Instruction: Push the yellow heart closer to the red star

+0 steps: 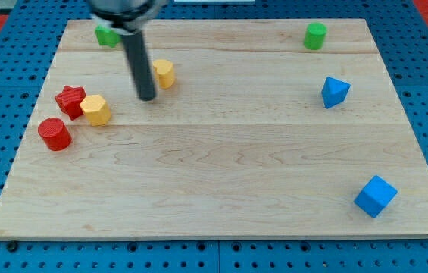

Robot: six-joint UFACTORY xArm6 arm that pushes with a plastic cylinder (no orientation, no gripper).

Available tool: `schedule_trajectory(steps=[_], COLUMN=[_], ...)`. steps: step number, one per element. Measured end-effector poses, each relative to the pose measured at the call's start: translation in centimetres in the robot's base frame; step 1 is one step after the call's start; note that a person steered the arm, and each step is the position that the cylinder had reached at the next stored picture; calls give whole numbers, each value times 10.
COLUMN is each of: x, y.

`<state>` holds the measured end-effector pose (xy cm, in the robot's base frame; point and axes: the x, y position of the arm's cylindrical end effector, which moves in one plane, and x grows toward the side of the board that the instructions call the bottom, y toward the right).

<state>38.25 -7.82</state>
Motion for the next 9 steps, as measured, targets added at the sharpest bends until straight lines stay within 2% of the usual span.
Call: schedule_trajectory(steps=[1, 2, 3, 4, 5, 6, 7, 8, 9], x=[-30, -53, 6, 17, -6, -30, -62, 4, 47], y=[76, 13, -58, -87, 2, 59, -6, -66, -103])
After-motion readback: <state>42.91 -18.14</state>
